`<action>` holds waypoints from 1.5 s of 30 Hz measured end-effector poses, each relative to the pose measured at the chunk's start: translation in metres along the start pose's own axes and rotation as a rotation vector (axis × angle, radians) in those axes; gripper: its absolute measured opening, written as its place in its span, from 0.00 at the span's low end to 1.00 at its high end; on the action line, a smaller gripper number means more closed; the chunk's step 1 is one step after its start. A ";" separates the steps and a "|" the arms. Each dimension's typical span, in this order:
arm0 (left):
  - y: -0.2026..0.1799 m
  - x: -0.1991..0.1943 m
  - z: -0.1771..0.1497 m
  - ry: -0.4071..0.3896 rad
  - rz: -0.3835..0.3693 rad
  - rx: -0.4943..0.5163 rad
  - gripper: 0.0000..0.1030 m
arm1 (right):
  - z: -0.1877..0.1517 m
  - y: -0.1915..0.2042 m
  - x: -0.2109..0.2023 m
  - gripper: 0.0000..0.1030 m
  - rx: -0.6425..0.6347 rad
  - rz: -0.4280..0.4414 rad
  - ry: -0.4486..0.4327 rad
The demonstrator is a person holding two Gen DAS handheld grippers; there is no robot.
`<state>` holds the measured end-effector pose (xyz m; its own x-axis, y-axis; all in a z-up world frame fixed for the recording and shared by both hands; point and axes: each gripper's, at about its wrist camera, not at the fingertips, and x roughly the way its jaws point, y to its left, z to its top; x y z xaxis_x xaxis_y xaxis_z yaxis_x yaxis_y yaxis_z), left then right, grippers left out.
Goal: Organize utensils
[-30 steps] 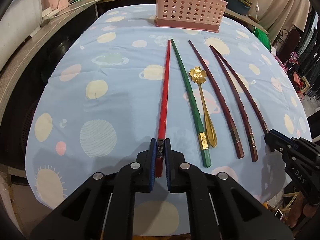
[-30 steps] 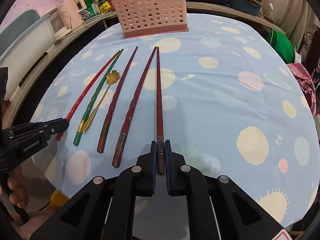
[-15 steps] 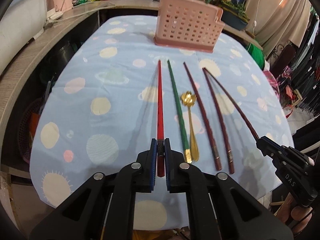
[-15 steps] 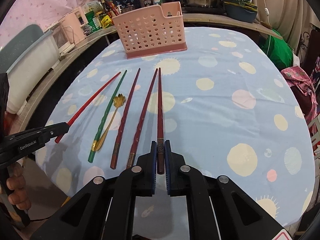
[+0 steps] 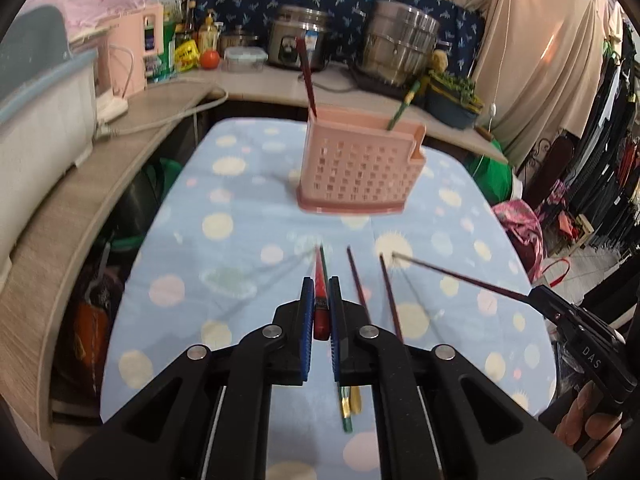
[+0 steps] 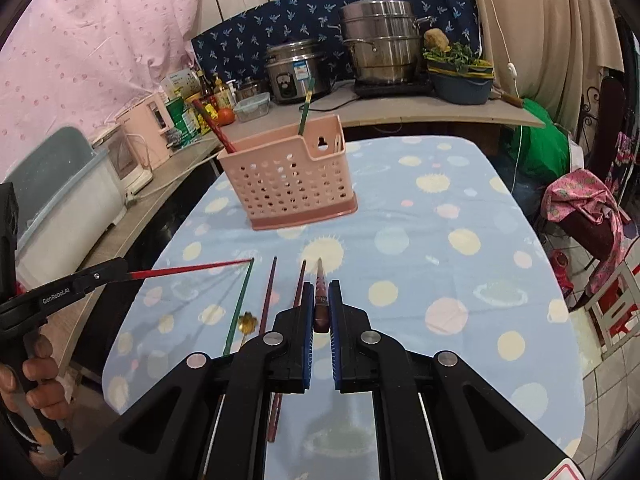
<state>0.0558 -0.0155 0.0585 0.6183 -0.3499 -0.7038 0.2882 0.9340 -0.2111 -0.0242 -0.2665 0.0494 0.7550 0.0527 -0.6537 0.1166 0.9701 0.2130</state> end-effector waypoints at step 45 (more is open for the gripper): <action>0.008 0.093 -0.105 0.319 -0.011 -0.010 0.24 | 0.033 -0.001 -0.041 0.07 0.035 -0.019 -0.124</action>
<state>0.0386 -0.0333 -0.0799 0.3545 -0.3211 -0.8782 0.2854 0.9315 -0.2254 -0.0338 -0.2776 0.0995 0.8263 0.0023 -0.5632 0.1526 0.9617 0.2278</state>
